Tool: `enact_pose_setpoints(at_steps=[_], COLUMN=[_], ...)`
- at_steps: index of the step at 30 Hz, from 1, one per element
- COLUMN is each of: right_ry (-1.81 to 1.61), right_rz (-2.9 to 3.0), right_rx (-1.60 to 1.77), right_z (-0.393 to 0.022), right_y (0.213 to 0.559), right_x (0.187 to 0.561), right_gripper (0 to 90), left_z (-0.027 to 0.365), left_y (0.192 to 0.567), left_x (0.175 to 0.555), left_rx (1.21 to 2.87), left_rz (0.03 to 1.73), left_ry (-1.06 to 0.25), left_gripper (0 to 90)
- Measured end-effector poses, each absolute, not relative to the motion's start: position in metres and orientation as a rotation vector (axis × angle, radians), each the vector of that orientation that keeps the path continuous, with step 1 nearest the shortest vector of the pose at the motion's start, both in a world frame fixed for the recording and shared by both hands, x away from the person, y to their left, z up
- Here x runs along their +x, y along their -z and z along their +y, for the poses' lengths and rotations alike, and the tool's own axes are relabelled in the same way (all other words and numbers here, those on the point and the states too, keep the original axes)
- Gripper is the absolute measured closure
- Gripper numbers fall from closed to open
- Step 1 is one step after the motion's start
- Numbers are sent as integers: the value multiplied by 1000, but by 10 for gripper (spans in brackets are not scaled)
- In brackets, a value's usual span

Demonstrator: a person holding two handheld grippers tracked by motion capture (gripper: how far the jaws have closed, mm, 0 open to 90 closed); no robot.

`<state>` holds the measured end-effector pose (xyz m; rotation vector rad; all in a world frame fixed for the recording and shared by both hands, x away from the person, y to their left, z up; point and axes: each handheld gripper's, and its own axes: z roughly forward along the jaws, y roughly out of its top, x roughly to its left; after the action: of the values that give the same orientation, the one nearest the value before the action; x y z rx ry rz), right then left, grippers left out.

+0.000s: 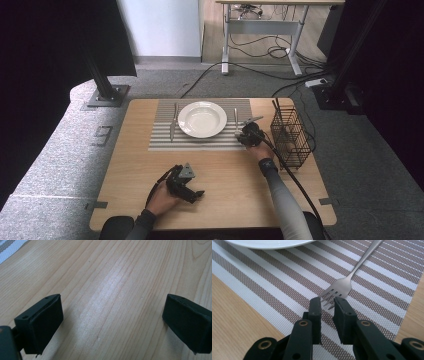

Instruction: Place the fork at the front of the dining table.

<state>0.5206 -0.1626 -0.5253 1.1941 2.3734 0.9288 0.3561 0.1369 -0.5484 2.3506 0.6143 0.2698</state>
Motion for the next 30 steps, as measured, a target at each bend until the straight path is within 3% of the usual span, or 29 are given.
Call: enact_pose_setpoints(at_steps=[5,9,13,15,16,20,30], right_ry=[-915,-931,-950,-947,-949,-967,-1013], right_rz=[2363,2336,2333,2345,2350,2360,2371], right_rx=[1198,1193,1171,1161,1149,1144,1079], right_z=[-164,-165,-163,-163,-163,-163,-167], right_y=[524,517,509,507,502,495,479], right_x=[521,516,509,507,502,493,452], right_gripper=[641,441,293,271,201,134,71], left_z=[137,137,137,137,138,139,144], left_y=[549,549,549,549,549,549,549], left_x=[356,357,357,357,357,356,351], left_rx=[2349,2348,2345,2345,2348,2347,2338], left_rz=[623,641,659,662,663,674,710], left_ry=[-263,-257,-258,-257,-254,-251,-260], left_gripper=[28,20,6,5,6,5,2])
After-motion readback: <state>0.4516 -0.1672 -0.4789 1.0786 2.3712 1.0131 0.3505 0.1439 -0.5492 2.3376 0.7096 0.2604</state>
